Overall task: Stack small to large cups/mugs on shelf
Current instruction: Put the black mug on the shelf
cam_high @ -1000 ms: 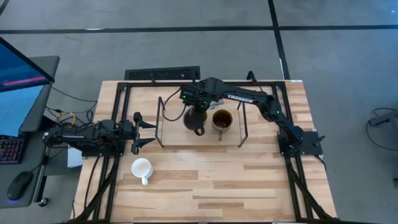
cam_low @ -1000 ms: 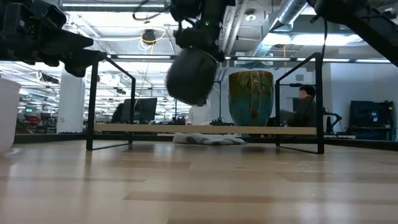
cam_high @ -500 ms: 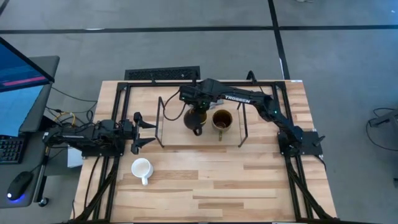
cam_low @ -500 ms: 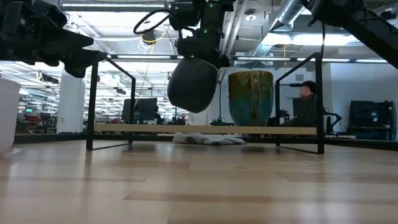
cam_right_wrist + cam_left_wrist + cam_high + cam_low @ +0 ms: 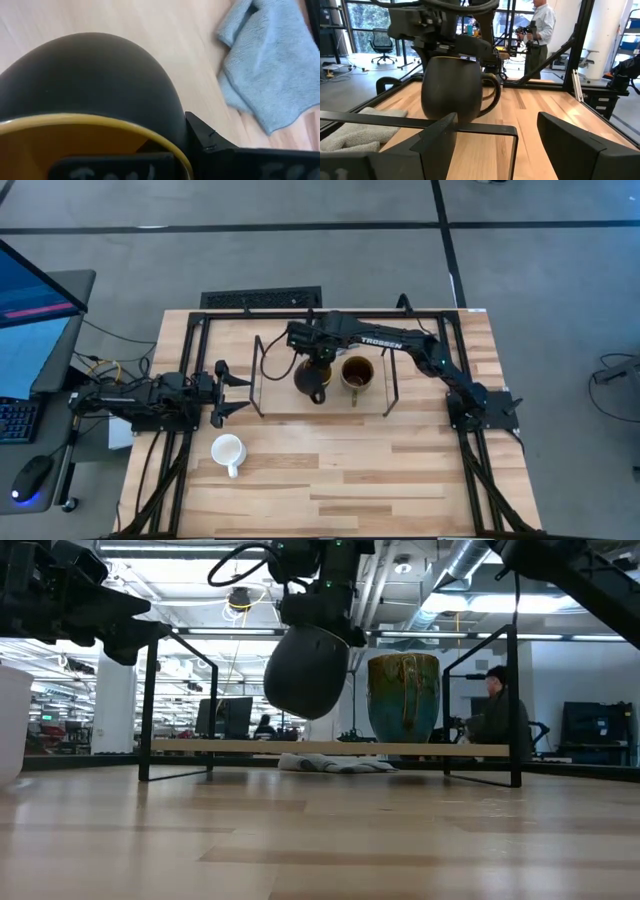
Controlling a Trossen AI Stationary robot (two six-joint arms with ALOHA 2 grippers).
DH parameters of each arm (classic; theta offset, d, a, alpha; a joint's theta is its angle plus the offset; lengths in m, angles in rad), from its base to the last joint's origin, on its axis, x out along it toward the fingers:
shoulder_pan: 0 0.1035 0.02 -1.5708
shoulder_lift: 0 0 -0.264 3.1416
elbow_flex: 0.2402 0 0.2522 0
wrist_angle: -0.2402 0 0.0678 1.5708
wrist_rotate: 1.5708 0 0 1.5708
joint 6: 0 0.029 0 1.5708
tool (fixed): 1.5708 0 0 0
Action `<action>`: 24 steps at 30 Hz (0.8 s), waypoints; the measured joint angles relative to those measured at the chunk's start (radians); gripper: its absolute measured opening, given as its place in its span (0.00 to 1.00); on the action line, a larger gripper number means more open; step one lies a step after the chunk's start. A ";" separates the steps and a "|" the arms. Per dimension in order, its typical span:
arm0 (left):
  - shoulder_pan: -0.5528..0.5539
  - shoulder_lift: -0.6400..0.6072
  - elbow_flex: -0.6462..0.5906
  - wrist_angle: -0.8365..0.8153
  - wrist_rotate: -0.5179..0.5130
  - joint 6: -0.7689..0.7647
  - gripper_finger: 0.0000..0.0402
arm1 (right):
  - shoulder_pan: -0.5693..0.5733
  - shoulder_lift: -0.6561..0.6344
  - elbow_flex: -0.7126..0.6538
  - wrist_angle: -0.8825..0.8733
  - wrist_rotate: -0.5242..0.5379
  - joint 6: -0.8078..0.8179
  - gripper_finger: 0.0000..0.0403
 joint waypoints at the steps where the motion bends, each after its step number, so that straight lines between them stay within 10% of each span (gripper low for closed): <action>1: 0.000 0.000 0.000 0.000 0.000 0.000 0.66 | 0.002 0.000 0.000 0.003 -0.001 0.000 0.06; 24: 0.000 0.001 0.000 -0.003 0.001 0.120 0.66 | 0.015 0.000 0.000 -0.046 -0.005 0.117 0.06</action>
